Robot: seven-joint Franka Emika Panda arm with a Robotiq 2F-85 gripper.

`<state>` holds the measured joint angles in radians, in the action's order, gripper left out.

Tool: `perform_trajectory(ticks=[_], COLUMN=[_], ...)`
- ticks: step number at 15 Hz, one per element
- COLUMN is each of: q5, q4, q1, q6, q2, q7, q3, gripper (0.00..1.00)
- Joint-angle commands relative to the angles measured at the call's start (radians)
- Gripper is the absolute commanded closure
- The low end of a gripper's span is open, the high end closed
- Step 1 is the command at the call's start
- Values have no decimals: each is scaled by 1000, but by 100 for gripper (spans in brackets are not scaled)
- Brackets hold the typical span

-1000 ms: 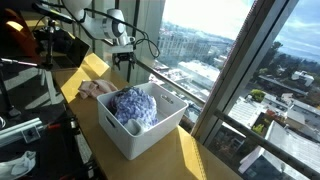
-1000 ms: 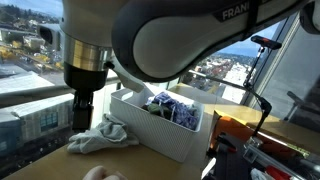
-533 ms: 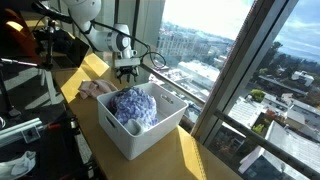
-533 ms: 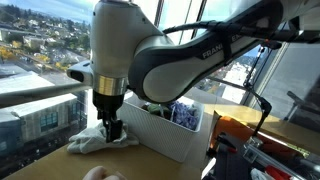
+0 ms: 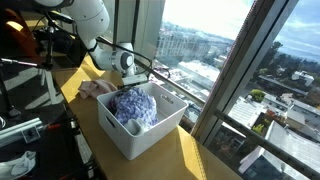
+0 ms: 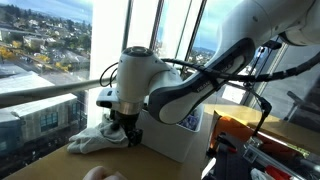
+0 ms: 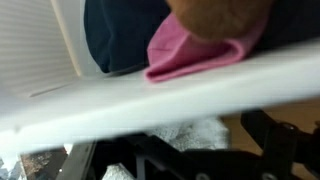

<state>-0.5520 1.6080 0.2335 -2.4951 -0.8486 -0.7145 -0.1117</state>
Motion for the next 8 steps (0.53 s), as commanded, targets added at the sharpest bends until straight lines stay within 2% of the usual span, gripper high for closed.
perform_trajectory(ticks=[1, 2, 3, 8], q5=[-45, -48, -52, -42], q4=[47, 64, 77, 136], q1=[-26, -34, -38, -50], q6=[-69, -81, -92, -108], q2=[-11, -8, -6, 44], q7=[-69, -83, -93, -106], q3=[18, 19, 23, 20], gripper=[0, 0, 22, 57])
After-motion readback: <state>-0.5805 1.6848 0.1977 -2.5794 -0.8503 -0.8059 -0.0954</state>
